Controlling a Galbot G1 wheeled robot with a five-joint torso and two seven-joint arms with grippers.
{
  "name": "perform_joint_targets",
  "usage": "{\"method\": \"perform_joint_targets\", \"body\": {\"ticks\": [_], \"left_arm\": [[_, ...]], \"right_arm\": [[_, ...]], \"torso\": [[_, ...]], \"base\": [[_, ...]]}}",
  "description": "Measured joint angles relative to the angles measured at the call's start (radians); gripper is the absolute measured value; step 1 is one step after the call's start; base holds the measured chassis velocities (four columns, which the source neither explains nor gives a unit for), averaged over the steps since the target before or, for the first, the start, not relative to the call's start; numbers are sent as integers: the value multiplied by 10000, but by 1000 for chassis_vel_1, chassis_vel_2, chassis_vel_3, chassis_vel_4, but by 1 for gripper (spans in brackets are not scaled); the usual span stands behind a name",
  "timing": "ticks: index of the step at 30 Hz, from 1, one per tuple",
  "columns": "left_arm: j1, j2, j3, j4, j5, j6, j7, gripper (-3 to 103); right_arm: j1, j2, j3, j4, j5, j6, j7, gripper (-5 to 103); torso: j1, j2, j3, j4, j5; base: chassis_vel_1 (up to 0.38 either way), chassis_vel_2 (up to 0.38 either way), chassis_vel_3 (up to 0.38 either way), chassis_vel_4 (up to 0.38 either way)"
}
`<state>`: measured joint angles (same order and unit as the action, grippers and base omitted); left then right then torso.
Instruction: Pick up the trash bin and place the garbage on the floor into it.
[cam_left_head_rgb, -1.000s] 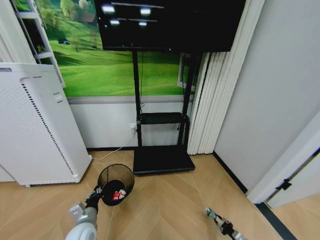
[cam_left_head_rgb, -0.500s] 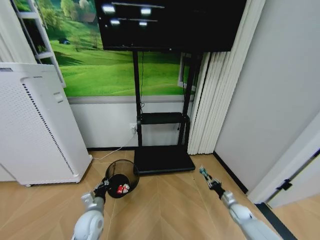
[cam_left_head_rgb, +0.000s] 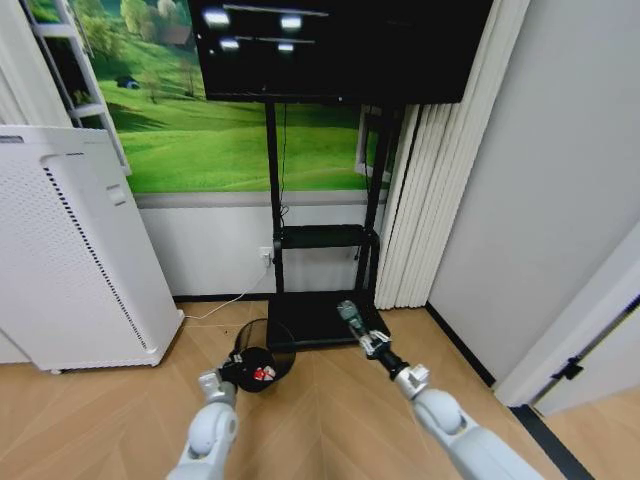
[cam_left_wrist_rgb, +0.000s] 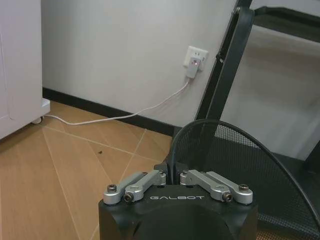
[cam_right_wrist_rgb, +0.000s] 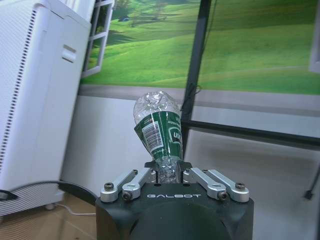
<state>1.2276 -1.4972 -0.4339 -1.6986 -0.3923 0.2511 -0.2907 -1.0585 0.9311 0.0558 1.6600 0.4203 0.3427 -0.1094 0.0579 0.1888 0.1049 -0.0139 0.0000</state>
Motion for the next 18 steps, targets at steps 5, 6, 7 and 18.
{"method": "perform_joint_targets", "body": {"ticks": [5, 6, 7, 18], "left_arm": [[-281, -424, 167, 705, 566, -191, 105, 6], [-281, -424, 167, 705, 566, -191, 105, 6], [-427, -566, 260, 970, 689, -244, 161, 6], [-1576, -1089, 901, 1986, 738, -284, 198, 6]], "right_arm": [[221, 111, -838, 29, 47, 27, -30, 19], [221, 111, -838, 29, 47, 27, -30, 19], [340, 192, -1213, -4, 44, 54, -84, 19], [1347, 887, -2599, -848, 17, -26, 30, 19]], "torso": [[0, 0, 0, -1, 0], [0, 0, 0, -1, 0], [0, 0, 0, 0, 0], [0, 0, 0, -2, 2]], "base": [[0, 0, 0, 0], [0, 0, 0, 0], [0, 0, 0, 0], [0, 0, 0, 0]]}}
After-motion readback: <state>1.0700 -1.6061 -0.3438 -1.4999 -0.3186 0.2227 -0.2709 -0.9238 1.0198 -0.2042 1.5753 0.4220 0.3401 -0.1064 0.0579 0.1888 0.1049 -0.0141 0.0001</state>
